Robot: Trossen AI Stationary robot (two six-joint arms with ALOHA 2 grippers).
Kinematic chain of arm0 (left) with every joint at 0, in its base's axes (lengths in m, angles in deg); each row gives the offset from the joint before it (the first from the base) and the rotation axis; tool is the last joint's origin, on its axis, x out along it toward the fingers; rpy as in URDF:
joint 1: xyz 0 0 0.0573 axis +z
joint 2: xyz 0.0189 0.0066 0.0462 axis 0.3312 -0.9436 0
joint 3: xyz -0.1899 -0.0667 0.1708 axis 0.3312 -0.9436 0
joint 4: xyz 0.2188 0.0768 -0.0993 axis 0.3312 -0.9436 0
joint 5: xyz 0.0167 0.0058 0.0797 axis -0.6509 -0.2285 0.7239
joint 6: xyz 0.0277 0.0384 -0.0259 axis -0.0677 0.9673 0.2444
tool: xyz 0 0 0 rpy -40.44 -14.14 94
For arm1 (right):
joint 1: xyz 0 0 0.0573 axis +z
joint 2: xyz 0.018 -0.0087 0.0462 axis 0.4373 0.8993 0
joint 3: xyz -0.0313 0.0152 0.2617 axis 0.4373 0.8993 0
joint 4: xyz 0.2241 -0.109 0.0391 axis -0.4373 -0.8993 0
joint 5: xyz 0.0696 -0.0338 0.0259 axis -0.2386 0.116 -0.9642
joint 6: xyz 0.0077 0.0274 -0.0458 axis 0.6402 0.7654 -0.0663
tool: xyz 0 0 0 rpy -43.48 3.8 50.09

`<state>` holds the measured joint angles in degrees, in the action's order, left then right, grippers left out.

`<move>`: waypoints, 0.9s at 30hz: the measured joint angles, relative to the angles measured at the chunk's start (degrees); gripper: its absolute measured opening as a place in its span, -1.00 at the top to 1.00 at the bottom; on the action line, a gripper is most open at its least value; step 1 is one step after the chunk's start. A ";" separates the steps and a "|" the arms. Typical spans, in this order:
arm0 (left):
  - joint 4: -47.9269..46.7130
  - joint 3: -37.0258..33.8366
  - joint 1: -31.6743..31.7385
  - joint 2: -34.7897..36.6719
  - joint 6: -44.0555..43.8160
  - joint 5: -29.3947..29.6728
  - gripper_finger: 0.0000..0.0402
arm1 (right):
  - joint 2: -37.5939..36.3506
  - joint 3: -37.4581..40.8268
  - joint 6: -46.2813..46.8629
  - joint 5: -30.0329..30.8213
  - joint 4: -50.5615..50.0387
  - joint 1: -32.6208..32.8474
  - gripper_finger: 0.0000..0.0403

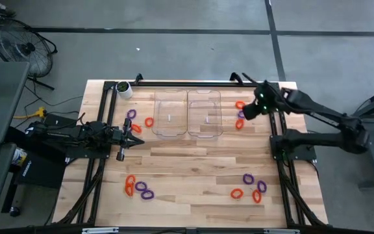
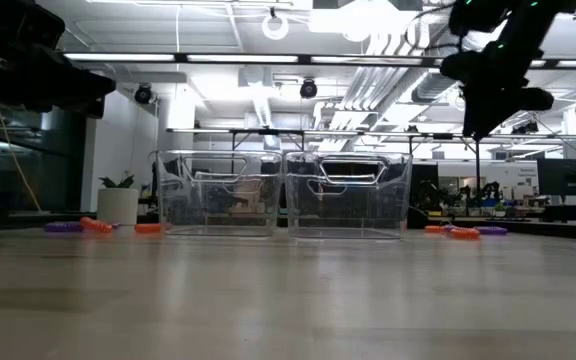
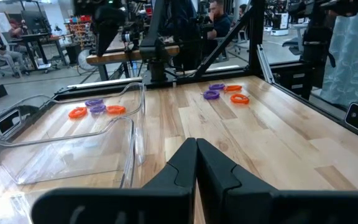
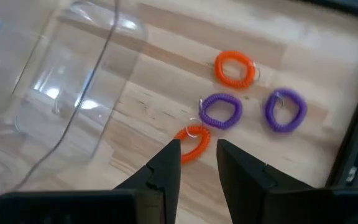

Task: Sort spring keychains
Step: Put the orange spring keychain into the right transparent bin

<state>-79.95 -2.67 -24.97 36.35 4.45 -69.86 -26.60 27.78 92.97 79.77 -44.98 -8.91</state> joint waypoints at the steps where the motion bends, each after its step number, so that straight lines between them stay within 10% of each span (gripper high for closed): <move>1: 0.01 0.00 -0.02 0.00 0.00 0.00 1.00 | 1.42 -0.60 0.04 -1.26 -0.02 -1.27 0.51; 27: 0.02 0.00 0.00 0.00 0.00 0.00 1.00 | 33.47 -6.93 -18.49 -7.50 4.36 -20.16 -0.09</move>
<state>-79.93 -2.67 -24.97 36.35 4.45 -69.86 6.87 20.85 74.48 72.28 -40.62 -29.07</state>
